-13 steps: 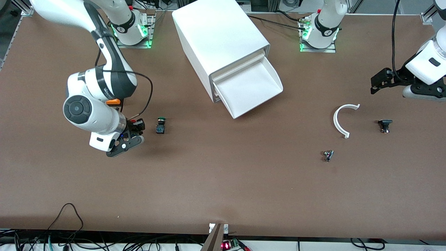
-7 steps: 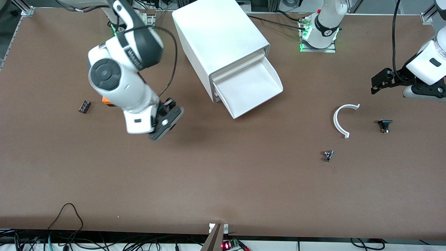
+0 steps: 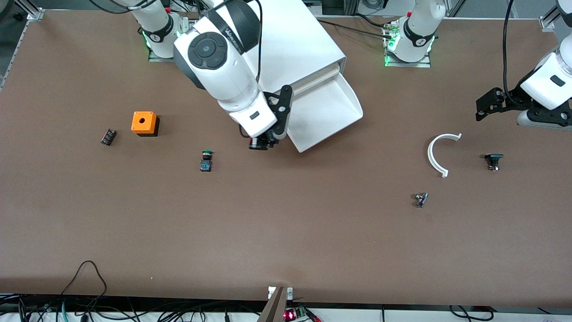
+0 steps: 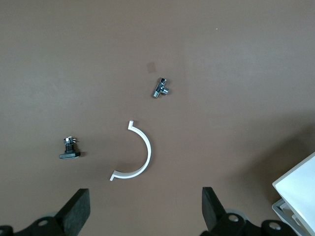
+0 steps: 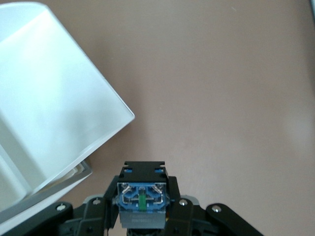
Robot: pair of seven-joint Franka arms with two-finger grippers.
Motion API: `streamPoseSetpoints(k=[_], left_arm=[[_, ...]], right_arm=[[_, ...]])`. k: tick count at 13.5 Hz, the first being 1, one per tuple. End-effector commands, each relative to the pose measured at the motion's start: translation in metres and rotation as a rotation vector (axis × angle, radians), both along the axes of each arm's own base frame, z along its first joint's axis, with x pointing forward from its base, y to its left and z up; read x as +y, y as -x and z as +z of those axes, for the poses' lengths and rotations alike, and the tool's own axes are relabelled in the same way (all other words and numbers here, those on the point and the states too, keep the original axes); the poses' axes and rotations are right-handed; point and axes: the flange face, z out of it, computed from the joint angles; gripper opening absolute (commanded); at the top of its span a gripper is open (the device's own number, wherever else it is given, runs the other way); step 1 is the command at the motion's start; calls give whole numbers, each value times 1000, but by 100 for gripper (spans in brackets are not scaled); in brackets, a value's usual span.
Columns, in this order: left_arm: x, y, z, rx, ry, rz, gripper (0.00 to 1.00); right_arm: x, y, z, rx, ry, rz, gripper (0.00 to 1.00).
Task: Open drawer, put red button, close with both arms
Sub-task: 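Lower the red button into the drawer and open the right gripper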
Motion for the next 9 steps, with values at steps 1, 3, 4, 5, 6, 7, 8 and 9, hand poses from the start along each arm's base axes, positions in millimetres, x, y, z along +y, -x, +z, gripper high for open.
streamPoseSetpoints(k=[1, 3, 4, 5, 6, 7, 8, 9], left_arm=[[2, 0, 1, -6, -17, 4, 100], [1, 0, 0, -3, -19, 2, 100], [-1, 0, 0, 0, -19, 1, 100], [-1, 0, -1, 2, -17, 5, 100], [-1, 0, -2, 3, -17, 5, 100], [0, 0, -3, 3, -16, 7, 100], [0, -2, -5, 8, -9, 3, 100], [0, -2, -5, 8, -9, 1, 100]], right_arm=[[42, 22, 7, -46, -11, 176, 28], [70, 44, 5, -92, 33, 256, 28], [79, 51, -3, -100, 53, 282, 28], [91, 62, -6, -106, 63, 314, 28], [103, 75, -11, -126, 96, 347, 28], [115, 86, -21, -139, 125, 379, 28], [125, 96, -40, -125, 149, 402, 28], [130, 97, -57, -110, 160, 409, 28]])
